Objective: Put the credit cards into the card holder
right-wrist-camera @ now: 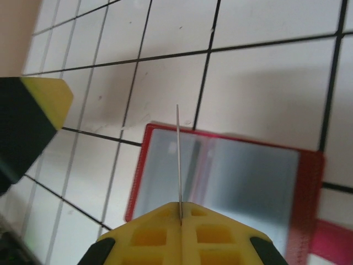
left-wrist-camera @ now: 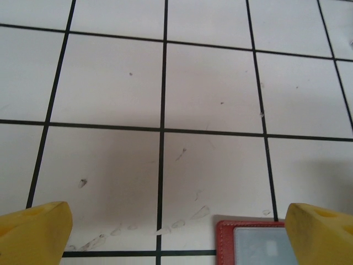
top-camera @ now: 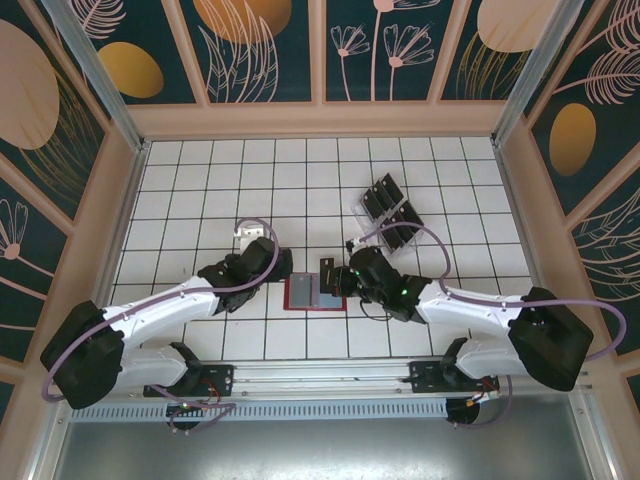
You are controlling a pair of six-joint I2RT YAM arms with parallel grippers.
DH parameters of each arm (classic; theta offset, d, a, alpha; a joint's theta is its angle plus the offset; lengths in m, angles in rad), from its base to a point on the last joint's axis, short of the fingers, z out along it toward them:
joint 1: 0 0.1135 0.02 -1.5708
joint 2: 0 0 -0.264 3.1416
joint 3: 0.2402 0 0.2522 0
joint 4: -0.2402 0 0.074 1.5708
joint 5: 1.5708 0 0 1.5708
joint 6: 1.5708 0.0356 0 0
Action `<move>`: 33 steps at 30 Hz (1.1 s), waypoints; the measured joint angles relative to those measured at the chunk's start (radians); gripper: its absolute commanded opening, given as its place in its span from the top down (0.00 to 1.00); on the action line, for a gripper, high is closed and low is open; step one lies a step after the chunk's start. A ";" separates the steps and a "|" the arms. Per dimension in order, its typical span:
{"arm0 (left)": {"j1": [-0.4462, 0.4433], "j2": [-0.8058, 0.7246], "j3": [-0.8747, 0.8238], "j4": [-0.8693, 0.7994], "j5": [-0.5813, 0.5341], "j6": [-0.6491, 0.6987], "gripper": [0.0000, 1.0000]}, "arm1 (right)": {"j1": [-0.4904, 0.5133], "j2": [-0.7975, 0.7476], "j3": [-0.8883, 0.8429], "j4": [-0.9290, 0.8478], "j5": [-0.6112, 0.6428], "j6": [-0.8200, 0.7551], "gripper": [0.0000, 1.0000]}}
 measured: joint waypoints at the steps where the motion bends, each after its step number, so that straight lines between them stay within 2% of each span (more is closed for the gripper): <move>1: 0.000 0.001 -0.003 -0.001 0.000 0.000 0.01 | 0.002 0.000 -0.012 0.030 -0.012 0.017 1.00; 7: 0.000 0.024 -0.009 -0.003 0.019 -0.004 0.01 | 0.009 0.036 -0.050 0.190 -0.048 0.082 1.00; 16: 0.000 0.048 -0.010 -0.003 0.045 -0.004 0.01 | -0.015 0.091 -0.132 0.278 -0.074 0.095 1.00; 23: 0.000 0.049 -0.020 -0.003 0.057 -0.003 0.01 | -0.084 0.109 -0.195 0.296 -0.098 0.094 1.00; 33: 0.000 0.049 -0.027 -0.001 0.132 0.010 0.01 | -0.093 0.108 -0.196 0.296 -0.108 0.087 1.00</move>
